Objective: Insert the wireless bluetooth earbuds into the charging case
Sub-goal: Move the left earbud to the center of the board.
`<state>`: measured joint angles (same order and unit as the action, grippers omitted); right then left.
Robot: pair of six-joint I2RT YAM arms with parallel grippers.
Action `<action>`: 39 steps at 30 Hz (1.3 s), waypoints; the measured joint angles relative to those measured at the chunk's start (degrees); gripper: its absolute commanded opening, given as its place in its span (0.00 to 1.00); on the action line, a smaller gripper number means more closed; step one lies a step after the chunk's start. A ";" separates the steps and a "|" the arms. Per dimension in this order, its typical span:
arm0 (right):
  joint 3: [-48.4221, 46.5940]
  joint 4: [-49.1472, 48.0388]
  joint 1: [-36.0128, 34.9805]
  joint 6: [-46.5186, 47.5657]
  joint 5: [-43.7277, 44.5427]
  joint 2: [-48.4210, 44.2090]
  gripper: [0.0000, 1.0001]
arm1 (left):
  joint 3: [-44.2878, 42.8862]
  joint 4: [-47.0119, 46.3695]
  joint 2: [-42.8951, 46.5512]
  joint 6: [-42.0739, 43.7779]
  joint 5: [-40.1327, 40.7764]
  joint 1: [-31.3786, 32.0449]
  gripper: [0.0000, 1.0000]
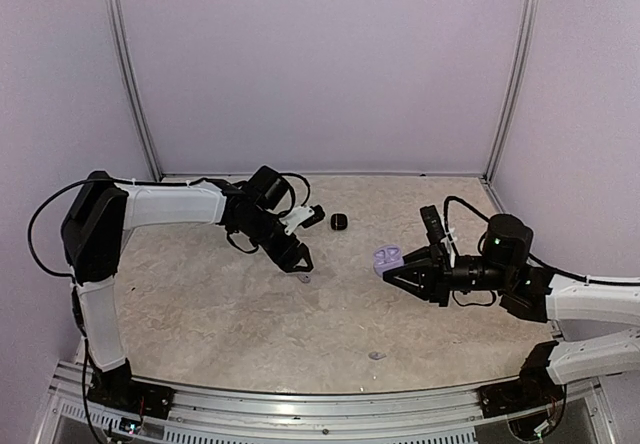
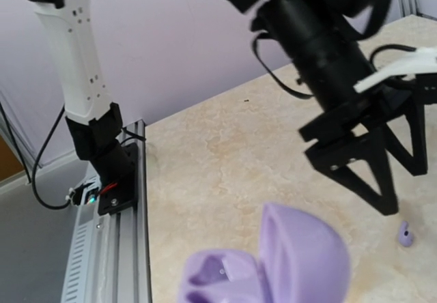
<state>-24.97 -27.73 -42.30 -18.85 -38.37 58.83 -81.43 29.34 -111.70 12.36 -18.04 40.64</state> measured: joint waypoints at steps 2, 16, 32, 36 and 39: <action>0.00 0.39 0.00 0.13 0.00 -0.57 0.00 | 0.00 -0.83 -1.03 -0.57 -1.05 -0.94 0.70; 1.46 1.01 0.07 0.15 0.02 -2.82 0.00 | 0.02 -6.60 -7.04 -3.61 -5.38 -1.55 0.67; 3.61 0.42 0.09 2.29 -0.11 -5.55 0.00 | 11.04 -11.54 -2.08 -7.65 -4.63 1.09 0.60; 3.63 0.04 0.11 3.17 -0.09 -5.90 0.00 | 13.14 -10.62 0.07 -8.79 -3.96 2.93 0.59; 3.63 0.02 0.11 3.58 -0.13 -5.81 0.00 | 13.25 -10.32 1.42 -9.68 -3.69 3.30 0.59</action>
<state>-21.34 -27.70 -42.19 -15.27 -38.50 53.01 -68.18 19.03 -110.28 2.68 -21.74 43.94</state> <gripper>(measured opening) 0.197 0.591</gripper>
